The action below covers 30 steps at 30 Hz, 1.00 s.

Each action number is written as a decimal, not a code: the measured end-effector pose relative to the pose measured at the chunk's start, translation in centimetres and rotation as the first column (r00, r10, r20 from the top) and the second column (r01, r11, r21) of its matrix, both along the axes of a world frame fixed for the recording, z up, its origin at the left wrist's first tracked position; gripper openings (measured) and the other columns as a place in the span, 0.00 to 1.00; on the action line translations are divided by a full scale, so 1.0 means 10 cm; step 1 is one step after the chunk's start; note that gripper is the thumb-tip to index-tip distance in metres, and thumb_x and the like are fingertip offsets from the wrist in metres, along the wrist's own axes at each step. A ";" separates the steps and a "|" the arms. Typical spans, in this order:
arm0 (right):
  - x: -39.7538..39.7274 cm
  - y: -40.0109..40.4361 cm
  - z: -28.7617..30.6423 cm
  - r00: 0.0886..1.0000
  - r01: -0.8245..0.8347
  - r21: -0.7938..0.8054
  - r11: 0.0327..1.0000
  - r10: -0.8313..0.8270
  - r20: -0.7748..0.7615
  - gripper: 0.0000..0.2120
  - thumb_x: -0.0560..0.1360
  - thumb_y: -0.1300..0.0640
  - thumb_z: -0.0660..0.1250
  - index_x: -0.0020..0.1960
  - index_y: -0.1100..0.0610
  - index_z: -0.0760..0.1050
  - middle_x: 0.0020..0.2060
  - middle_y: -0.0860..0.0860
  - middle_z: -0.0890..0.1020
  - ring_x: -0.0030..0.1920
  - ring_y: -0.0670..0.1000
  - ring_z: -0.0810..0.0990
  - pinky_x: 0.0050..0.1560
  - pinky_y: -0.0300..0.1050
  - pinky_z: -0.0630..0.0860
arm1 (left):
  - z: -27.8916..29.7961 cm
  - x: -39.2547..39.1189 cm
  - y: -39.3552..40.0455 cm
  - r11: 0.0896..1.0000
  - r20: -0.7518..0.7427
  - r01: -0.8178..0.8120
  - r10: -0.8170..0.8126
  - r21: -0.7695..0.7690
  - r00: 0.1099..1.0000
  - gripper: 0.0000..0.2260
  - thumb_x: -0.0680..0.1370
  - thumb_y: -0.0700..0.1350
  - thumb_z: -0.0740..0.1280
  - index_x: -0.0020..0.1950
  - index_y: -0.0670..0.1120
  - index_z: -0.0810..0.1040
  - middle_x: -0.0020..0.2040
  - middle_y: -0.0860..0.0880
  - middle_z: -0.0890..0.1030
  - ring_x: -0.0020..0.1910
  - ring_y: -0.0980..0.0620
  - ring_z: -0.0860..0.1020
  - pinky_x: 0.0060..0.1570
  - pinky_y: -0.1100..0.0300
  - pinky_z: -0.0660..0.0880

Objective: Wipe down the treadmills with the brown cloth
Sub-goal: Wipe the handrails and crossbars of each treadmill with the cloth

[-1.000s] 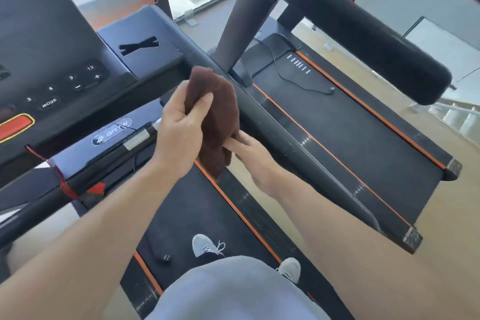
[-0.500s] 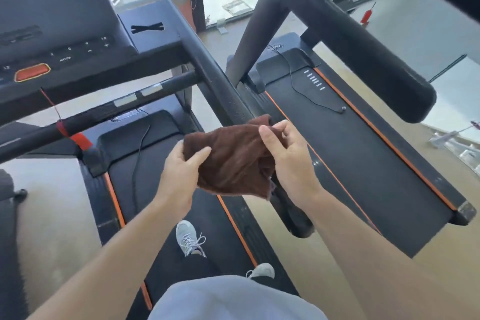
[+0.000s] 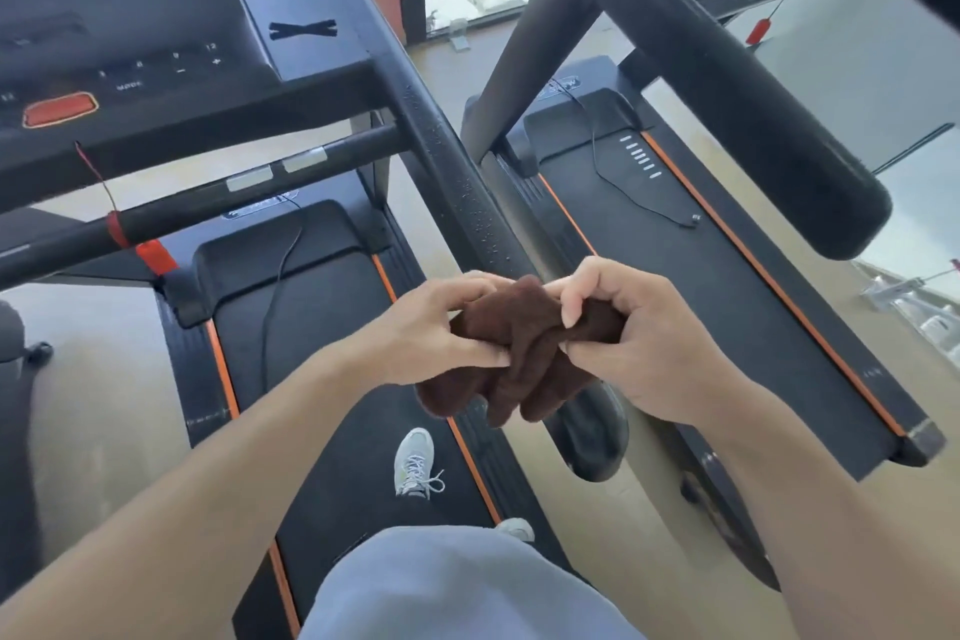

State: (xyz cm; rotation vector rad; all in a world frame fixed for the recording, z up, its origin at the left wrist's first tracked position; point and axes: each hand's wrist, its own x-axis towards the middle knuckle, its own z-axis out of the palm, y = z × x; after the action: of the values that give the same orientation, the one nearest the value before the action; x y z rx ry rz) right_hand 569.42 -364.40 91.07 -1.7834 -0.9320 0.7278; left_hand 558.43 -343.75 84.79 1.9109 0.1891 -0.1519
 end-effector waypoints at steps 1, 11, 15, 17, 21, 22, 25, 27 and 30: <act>0.01 -0.06 0.03 1.000 0.005 -0.034 0.999 -0.004 0.018 0.21 0.67 0.80 0.65 0.43 0.55 0.75 0.52 0.46 0.87 0.56 0.49 0.84 0.56 0.42 0.78 | 0.03 0.00 -0.02 0.999 -0.027 -0.031 0.030 -0.038 0.999 0.22 0.70 0.45 0.80 0.63 0.55 0.82 0.61 0.55 0.83 0.60 0.55 0.81 0.64 0.51 0.76; -0.03 -0.69 0.76 0.913 0.143 -0.164 0.976 -0.066 0.402 0.36 0.63 0.78 0.69 0.49 0.36 0.81 0.54 0.39 0.81 0.55 0.45 0.80 0.52 0.37 0.77 | 0.64 -0.18 -0.57 0.957 0.166 -0.263 0.281 -0.122 0.945 0.20 0.71 0.60 0.72 0.36 0.49 0.65 0.31 0.49 0.69 0.30 0.53 0.67 0.32 0.58 0.66; 0.16 -0.64 0.78 0.635 0.111 -0.273 0.956 0.143 0.760 0.39 0.62 0.73 0.75 0.65 0.41 0.81 0.71 0.41 0.76 0.67 0.54 0.71 0.68 0.60 0.67 | 0.62 -0.01 -0.62 0.881 0.153 -0.472 0.471 -0.033 0.869 0.18 0.72 0.56 0.78 0.45 0.49 0.71 0.37 0.56 0.79 0.35 0.57 0.77 0.35 0.64 0.74; 0.27 -0.55 0.51 0.494 0.167 -0.489 0.856 0.357 0.793 0.42 0.65 0.62 0.80 0.75 0.43 0.72 0.79 0.52 0.65 0.78 0.63 0.59 0.77 0.65 0.53 | 0.31 0.04 -0.58 0.817 0.081 -0.572 0.567 0.068 0.820 0.21 0.73 0.53 0.79 0.59 0.55 0.72 0.56 0.60 0.80 0.52 0.64 0.78 0.50 0.70 0.74; 0.09 -0.27 -0.33 0.908 0.047 -0.710 0.703 0.266 0.323 0.35 0.83 0.41 0.61 0.84 0.44 0.47 0.84 0.47 0.48 0.82 0.51 0.48 0.81 0.54 0.47 | -0.31 -0.08 -0.74 0.718 -0.075 -0.693 0.696 0.065 0.714 0.22 0.82 0.49 0.68 0.75 0.55 0.68 0.71 0.60 0.69 0.74 0.58 0.67 0.71 0.61 0.62; 0.01 -0.20 -0.56 0.957 0.043 -0.684 0.728 0.167 0.238 0.37 0.82 0.37 0.59 0.84 0.44 0.45 0.84 0.47 0.49 0.82 0.50 0.50 0.80 0.53 0.51 | -0.45 -0.11 -0.86 0.720 -0.147 -0.694 0.689 0.018 0.710 0.20 0.84 0.50 0.64 0.76 0.56 0.69 0.72 0.60 0.69 0.75 0.58 0.66 0.73 0.61 0.61; -0.19 -0.10 -1.08 0.938 0.194 -0.588 0.785 0.028 0.346 0.47 0.77 0.30 0.62 0.84 0.44 0.40 0.82 0.48 0.55 0.79 0.52 0.62 0.72 0.53 0.67 | -0.73 -0.09 -1.26 0.611 -0.435 -0.702 0.555 -0.366 0.709 0.23 0.84 0.64 0.58 0.79 0.61 0.67 0.75 0.60 0.72 0.75 0.60 0.68 0.79 0.54 0.59; -0.20 -0.07 -1.18 0.887 0.269 -0.552 0.789 0.020 0.461 0.46 0.77 0.32 0.62 0.83 0.44 0.39 0.80 0.47 0.58 0.75 0.53 0.67 0.66 0.52 0.72 | -0.87 0.03 -1.41 0.397 -0.522 -0.750 0.544 -0.529 0.657 0.30 0.78 0.72 0.59 0.76 0.59 0.73 0.71 0.56 0.78 0.71 0.57 0.75 0.77 0.51 0.65; -0.17 0.01 -1.24 0.843 0.288 -0.522 0.803 0.047 0.536 0.43 0.79 0.36 0.61 0.84 0.46 0.40 0.81 0.48 0.57 0.74 0.53 0.69 0.64 0.52 0.74 | -0.89 0.20 -1.43 0.213 -0.573 -0.754 0.533 -0.621 0.623 0.30 0.78 0.73 0.57 0.68 0.55 0.81 0.64 0.52 0.83 0.66 0.53 0.80 0.74 0.50 0.69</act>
State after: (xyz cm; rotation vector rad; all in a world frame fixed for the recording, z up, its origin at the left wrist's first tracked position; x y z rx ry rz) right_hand 567.71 -364.26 78.69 -2.6730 -0.9843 0.4584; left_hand 560.46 -358.03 75.90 0.6739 0.9302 0.1164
